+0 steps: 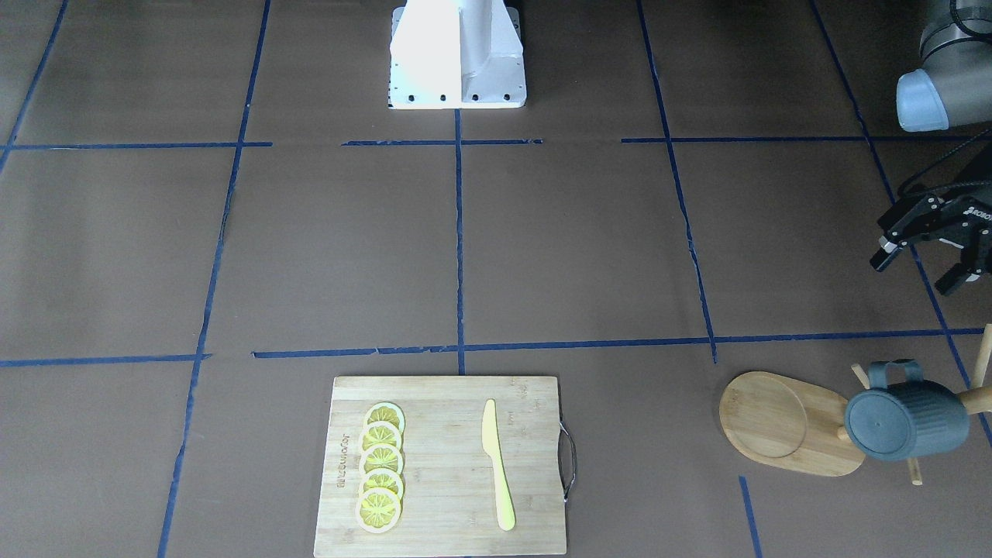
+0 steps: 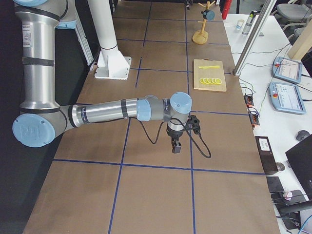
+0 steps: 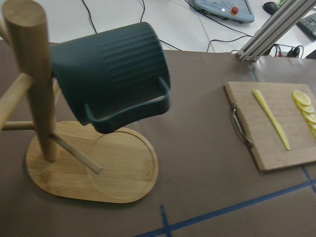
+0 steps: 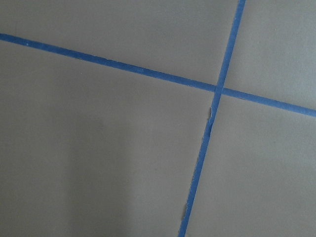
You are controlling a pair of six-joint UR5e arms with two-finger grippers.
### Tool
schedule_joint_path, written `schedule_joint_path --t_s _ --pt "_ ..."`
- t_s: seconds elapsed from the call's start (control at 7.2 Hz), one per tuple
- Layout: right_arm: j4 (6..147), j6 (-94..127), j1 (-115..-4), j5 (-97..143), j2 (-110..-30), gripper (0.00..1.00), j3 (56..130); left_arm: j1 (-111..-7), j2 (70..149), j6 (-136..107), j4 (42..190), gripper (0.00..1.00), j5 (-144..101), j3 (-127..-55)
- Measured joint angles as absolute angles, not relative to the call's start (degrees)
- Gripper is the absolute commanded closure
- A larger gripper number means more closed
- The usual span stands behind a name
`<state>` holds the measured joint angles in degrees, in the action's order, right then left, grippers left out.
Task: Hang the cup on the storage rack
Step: 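Release the mug and draw the left gripper back from the rack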
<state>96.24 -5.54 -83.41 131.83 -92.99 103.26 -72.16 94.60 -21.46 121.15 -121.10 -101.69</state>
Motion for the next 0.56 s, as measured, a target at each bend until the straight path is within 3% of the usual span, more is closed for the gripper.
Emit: schedule_joint_path --t_s 0.28,0.56 --pt "96.24 -5.54 -83.41 131.83 -92.99 0.00 103.22 -72.45 93.26 -3.94 97.44 0.00 -109.60 -112.76" --pt "96.26 -5.60 -83.41 131.78 -93.01 0.00 103.13 -75.88 92.60 4.05 84.14 0.00 -108.35 -115.21"
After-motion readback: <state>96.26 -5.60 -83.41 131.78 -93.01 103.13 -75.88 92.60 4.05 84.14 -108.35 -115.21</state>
